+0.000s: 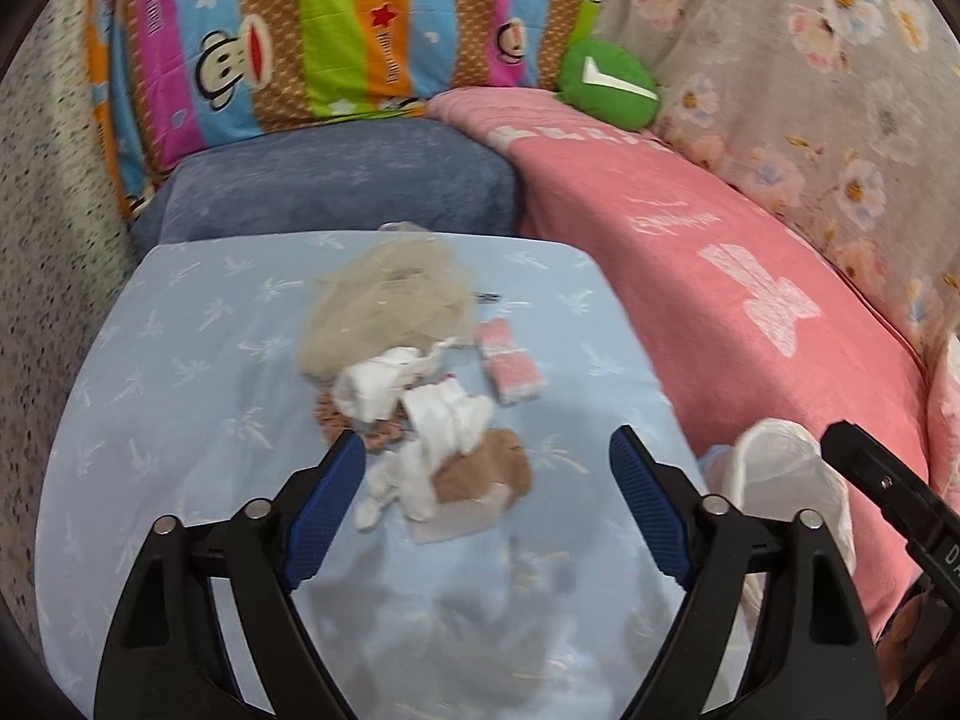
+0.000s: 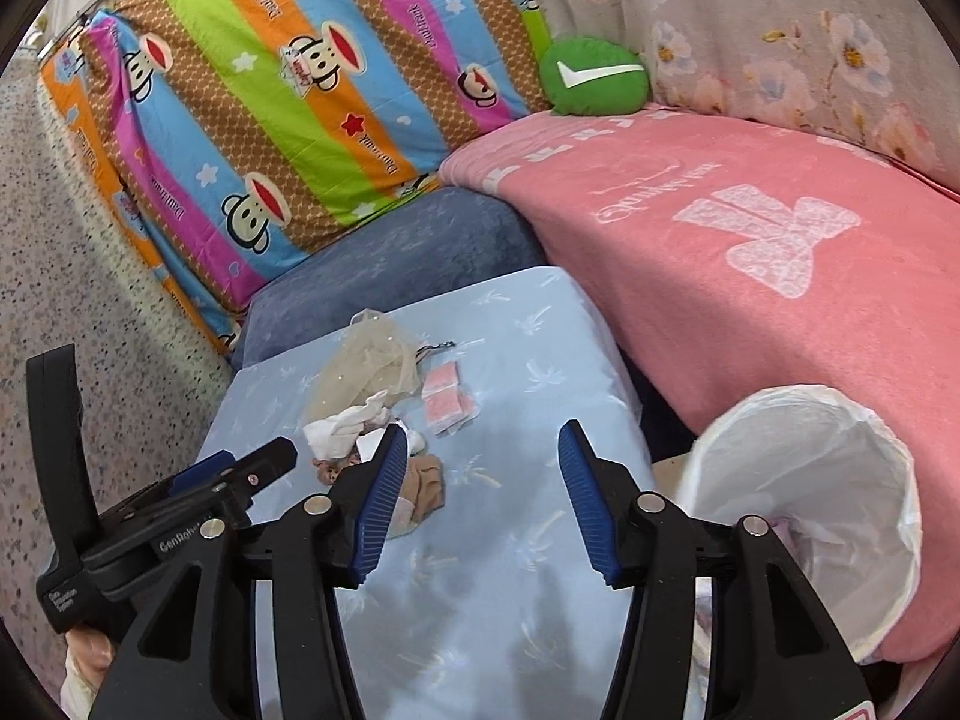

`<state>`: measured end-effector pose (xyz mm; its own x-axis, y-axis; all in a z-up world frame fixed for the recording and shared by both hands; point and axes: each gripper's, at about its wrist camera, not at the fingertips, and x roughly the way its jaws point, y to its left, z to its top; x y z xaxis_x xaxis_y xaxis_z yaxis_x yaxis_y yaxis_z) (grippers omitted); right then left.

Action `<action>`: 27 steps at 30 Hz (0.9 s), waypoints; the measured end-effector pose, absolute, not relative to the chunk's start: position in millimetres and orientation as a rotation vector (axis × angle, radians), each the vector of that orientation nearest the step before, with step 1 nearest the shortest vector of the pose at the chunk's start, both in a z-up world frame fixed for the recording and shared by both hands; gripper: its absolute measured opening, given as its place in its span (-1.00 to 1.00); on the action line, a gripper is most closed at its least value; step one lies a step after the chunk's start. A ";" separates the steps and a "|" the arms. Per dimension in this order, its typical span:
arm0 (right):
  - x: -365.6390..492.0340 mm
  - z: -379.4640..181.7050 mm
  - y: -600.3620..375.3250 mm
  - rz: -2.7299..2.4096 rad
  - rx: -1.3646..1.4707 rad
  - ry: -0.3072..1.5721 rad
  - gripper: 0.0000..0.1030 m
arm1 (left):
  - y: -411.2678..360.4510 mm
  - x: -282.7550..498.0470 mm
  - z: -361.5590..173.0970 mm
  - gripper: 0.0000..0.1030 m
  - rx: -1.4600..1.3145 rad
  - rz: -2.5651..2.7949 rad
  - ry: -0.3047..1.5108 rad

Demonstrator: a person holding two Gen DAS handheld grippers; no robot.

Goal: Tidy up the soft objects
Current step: 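Move both open grippers back over the remaining clothes pile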

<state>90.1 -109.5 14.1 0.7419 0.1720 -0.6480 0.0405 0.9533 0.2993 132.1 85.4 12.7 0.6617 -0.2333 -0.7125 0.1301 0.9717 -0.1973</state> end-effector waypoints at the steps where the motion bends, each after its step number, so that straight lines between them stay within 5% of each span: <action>1: 98.6 9.5 -103.0 0.082 0.300 0.745 0.03 | 93.2 135.9 10.6 0.65 -0.145 -0.193 0.823; 27: 296.1 -132.7 -21.0 0.096 0.253 0.984 0.07 | 148.4 291.9 -77.6 0.73 -0.190 -0.172 0.976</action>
